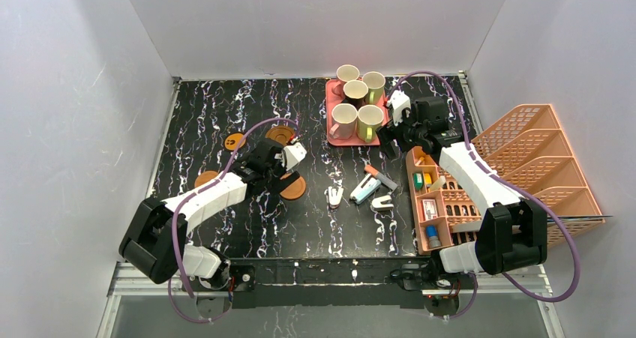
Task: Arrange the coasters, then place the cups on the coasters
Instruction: Move the coaster to the center of the board.
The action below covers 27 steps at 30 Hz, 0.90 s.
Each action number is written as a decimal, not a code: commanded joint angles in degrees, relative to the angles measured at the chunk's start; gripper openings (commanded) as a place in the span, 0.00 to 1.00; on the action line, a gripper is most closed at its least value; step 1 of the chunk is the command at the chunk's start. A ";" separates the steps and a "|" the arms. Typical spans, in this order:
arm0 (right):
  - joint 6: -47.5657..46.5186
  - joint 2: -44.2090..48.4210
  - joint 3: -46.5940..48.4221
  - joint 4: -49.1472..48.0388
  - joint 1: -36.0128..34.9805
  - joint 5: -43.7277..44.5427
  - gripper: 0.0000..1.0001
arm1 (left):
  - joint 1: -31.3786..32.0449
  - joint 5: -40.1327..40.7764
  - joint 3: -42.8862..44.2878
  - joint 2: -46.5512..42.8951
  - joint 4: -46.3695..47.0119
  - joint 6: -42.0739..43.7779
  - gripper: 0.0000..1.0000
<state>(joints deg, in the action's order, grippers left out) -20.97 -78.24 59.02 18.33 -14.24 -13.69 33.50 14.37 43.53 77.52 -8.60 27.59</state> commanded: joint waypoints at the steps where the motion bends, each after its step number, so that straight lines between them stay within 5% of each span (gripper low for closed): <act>1: 0.06 1.17 2.14 0.38 0.26 -0.26 0.98 | 0.25 0.09 0.88 -0.60 0.88 -0.52 0.98; 27: -0.39 1.43 2.06 0.35 0.22 0.43 0.98 | 2.38 -1.52 4.21 6.69 1.34 1.65 0.98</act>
<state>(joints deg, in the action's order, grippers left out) -21.17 -78.24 59.05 19.51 -14.24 -13.63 34.72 13.96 46.89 83.18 -7.29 28.18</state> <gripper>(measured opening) 0.983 0.981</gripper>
